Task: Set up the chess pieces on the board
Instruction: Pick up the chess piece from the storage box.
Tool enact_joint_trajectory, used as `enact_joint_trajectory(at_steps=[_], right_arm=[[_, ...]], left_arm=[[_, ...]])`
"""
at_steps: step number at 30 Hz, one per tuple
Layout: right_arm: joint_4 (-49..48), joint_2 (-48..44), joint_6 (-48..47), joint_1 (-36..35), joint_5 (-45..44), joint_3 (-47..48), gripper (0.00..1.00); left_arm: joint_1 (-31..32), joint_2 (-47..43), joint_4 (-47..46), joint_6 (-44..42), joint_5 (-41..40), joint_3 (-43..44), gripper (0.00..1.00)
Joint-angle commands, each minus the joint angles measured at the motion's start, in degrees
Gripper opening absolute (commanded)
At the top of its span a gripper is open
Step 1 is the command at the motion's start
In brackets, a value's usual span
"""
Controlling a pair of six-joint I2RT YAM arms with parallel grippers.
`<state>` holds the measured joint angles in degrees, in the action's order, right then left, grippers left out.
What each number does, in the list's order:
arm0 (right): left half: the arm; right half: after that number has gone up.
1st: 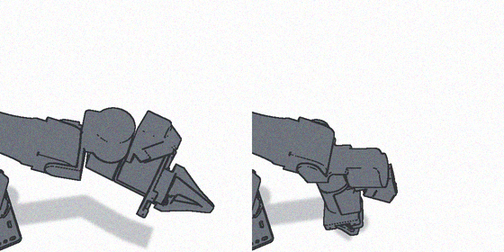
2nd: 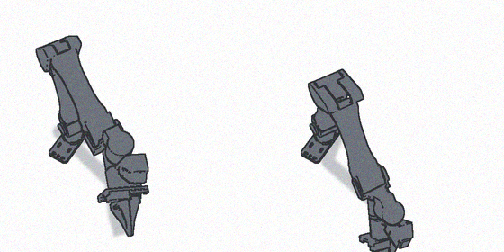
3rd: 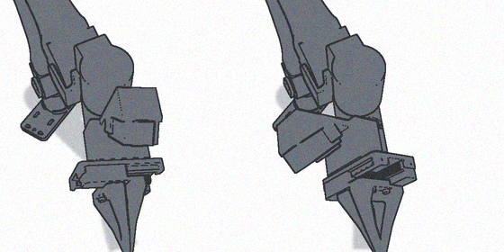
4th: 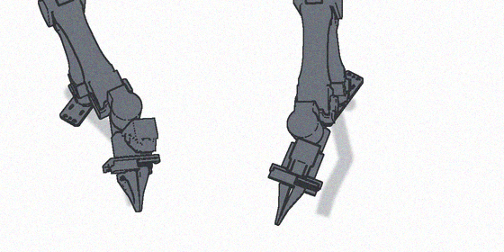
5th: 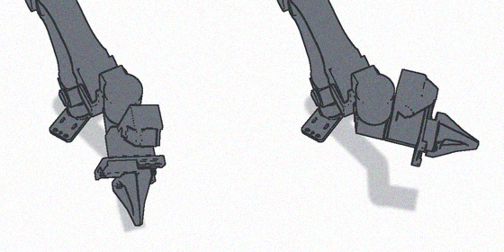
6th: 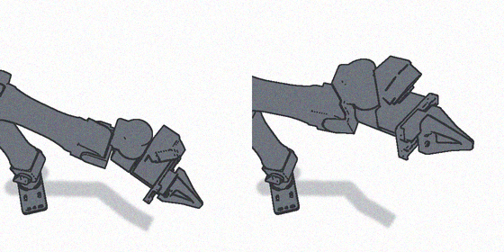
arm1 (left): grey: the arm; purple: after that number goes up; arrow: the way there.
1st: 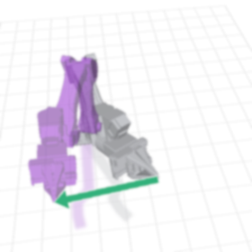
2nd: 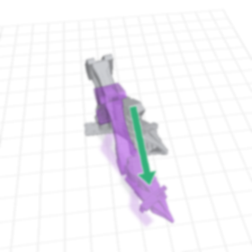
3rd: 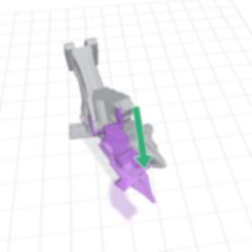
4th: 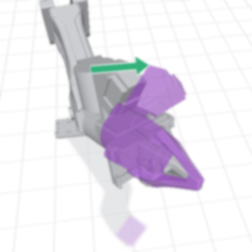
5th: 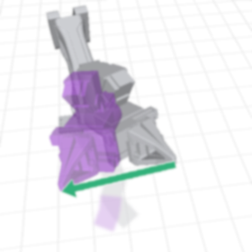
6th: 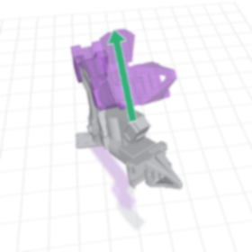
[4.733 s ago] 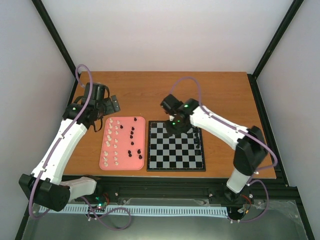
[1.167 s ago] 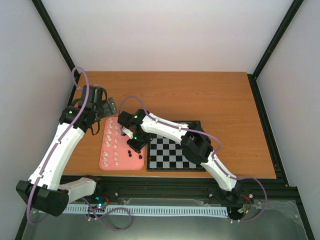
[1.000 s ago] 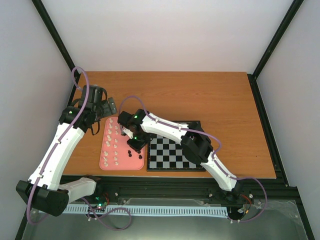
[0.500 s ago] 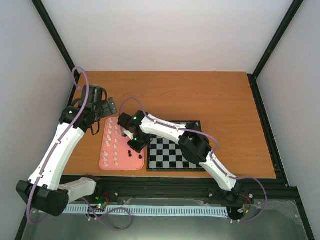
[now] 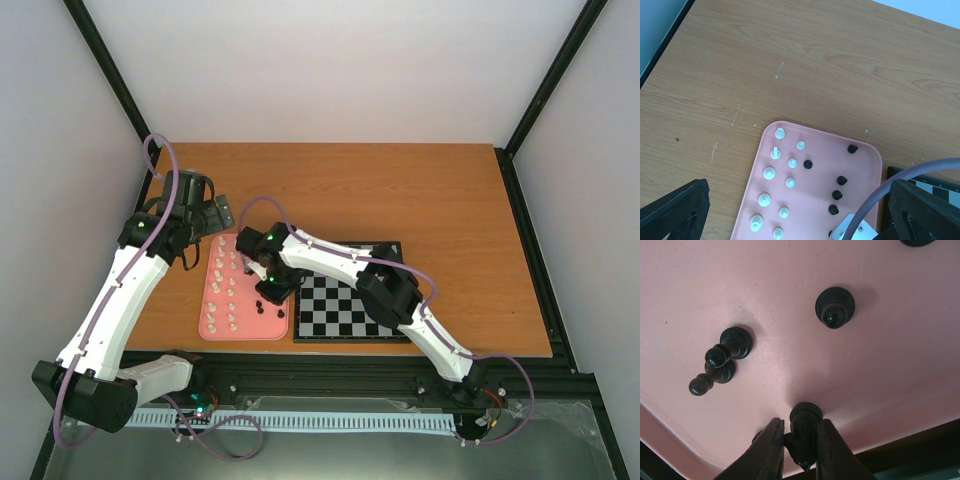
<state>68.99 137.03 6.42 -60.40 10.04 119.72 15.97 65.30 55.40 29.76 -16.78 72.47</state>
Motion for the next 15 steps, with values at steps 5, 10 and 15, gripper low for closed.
enact_joint_trajectory(at_steps=[5,10,15], right_arm=[[2.1,-0.7,-0.9,0.3,-2.0,2.2,0.13],[3.2,-4.4,-0.4,0.5,-2.3,3.8,0.14],[5.5,-8.1,1.0,1.8,-3.9,4.5,0.14]], left_arm=[[-0.2,-0.7,0.3,-0.4,-0.8,1.0,1.00],[-0.2,-0.9,0.4,-0.3,-0.8,0.9,1.00],[-0.2,-1.0,0.3,-0.3,-0.6,1.1,1.00]])
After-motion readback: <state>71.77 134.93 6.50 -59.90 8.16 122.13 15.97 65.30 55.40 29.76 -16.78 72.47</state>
